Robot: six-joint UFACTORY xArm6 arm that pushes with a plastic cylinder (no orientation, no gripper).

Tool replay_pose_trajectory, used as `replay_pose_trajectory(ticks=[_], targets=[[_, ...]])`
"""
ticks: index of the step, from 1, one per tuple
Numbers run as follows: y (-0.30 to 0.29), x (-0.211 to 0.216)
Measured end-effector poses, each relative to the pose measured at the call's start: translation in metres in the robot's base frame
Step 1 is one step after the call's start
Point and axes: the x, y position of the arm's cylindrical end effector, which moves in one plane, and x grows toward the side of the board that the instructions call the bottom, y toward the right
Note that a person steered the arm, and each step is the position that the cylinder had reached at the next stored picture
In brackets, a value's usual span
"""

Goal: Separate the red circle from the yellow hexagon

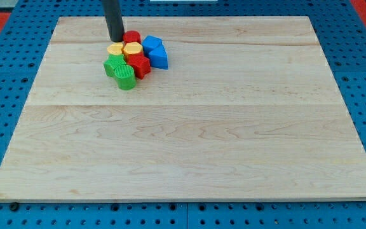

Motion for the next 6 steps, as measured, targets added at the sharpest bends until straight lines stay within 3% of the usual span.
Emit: replay_pose_trajectory(ticks=[1, 3, 4, 6], targets=[[0.003, 0.012], [-0.004, -0.021], [0.053, -0.018], [0.064, -0.018]])
